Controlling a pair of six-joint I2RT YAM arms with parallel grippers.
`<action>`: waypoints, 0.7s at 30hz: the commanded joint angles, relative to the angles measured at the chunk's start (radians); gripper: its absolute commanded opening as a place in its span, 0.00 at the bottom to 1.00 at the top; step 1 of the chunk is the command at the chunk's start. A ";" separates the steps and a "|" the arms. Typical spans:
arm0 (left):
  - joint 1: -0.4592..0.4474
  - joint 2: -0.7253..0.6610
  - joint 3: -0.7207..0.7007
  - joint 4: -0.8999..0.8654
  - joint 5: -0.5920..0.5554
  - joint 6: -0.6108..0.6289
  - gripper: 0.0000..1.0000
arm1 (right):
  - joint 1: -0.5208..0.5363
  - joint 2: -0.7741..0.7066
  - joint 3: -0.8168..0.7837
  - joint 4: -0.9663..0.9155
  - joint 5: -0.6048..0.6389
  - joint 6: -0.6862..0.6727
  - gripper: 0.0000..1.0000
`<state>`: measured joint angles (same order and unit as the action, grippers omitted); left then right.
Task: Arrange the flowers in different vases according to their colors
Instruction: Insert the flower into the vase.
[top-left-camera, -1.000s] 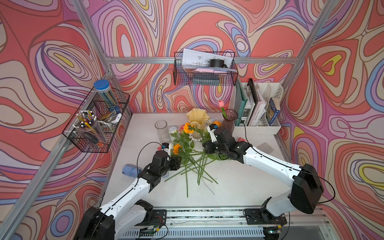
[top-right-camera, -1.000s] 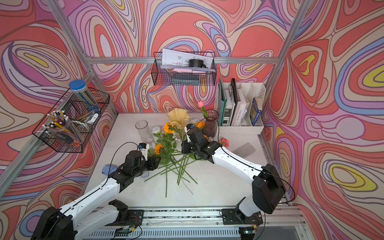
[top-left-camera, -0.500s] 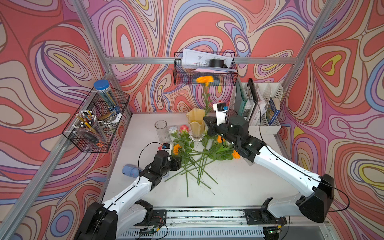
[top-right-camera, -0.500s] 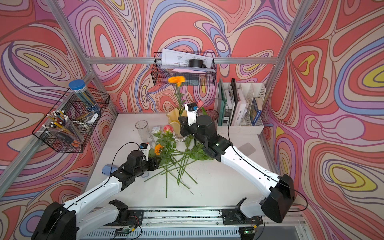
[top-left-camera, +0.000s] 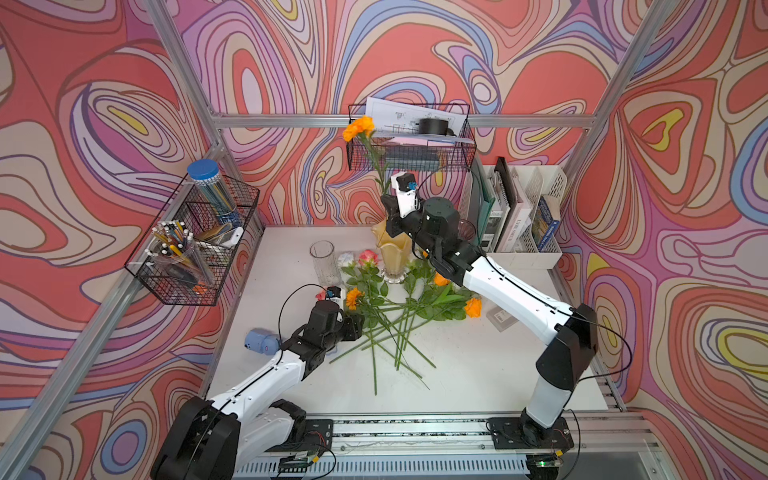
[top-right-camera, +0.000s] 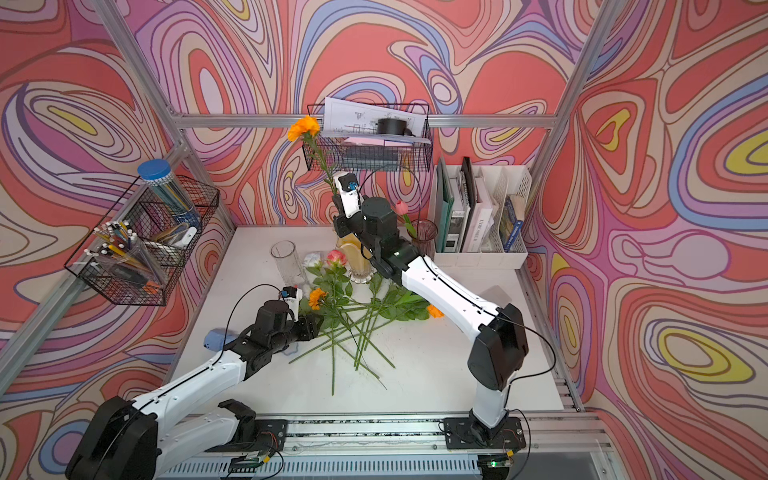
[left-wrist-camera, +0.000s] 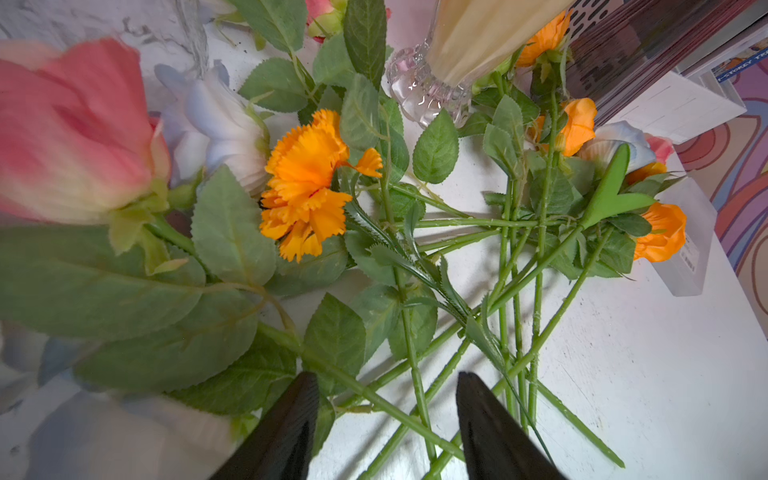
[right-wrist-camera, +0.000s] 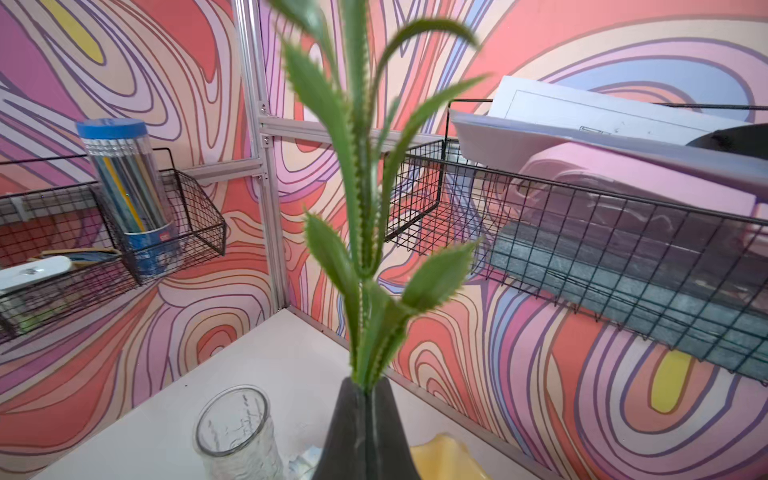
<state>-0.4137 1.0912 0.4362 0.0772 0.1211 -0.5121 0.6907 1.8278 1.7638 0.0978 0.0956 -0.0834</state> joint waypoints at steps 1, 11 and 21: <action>0.010 0.024 -0.004 0.034 0.018 0.011 0.60 | -0.037 0.039 0.065 0.022 0.043 -0.063 0.00; 0.028 0.093 0.014 0.072 0.036 0.023 0.60 | -0.091 0.122 0.118 0.014 0.049 -0.085 0.00; 0.032 0.157 0.023 0.109 0.054 0.026 0.60 | -0.105 0.111 0.018 0.028 0.029 -0.041 0.00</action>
<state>-0.3870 1.2385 0.4400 0.1547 0.1623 -0.5041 0.5930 1.9476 1.8214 0.1146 0.1329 -0.1516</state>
